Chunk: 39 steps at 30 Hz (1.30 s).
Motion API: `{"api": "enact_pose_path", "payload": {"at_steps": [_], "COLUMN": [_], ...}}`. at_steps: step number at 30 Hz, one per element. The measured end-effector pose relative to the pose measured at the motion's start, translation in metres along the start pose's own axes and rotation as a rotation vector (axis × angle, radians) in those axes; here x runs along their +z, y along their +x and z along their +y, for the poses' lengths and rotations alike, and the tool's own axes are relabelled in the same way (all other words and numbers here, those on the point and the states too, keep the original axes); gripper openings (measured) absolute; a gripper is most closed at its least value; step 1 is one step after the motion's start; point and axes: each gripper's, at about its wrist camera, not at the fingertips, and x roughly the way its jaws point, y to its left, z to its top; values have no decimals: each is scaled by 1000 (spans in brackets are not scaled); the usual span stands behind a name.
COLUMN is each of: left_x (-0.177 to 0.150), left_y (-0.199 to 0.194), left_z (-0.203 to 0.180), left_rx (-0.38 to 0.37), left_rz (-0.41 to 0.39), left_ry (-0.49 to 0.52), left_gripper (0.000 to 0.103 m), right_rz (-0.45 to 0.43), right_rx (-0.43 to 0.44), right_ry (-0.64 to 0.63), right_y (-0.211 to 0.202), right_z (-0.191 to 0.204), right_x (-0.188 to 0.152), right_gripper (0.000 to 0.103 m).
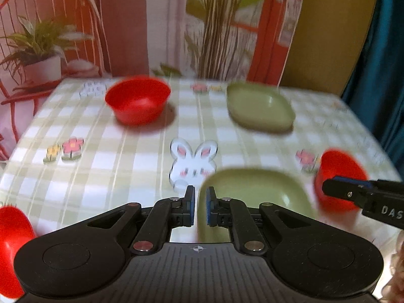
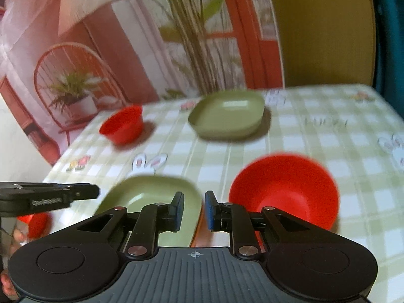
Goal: Organize plates and bowls
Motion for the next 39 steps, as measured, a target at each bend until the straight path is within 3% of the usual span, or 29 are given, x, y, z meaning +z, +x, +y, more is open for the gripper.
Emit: {"api": "enact_pose_path", "payload": {"at_steps": [13, 16, 18, 31, 39], "left_x": [76, 85, 88, 98, 114], "left_y": [-65, -67, -60, 4, 69], "left_z": [-16, -22, -26, -29, -39], "left_rx": [-52, -59, -48, -27, -55], "left_rz": [-258, -287, -290, -225, -140], "left_ry": [-37, -25, -20, 20, 44], "left_gripper": [11, 24, 33, 41, 42], "right_rz": [-205, -222, -224, -141, -14], "right_rx": [-71, -78, -85, -70, -52], "right_ry": [0, -6, -10, -12, -19], "right_y": [-30, -29, -27, 19, 76], "right_z": [-46, -53, -54, -75, -100], "right_x": [68, 74, 74, 85, 110], "right_gripper": [18, 19, 19, 19, 19]}}
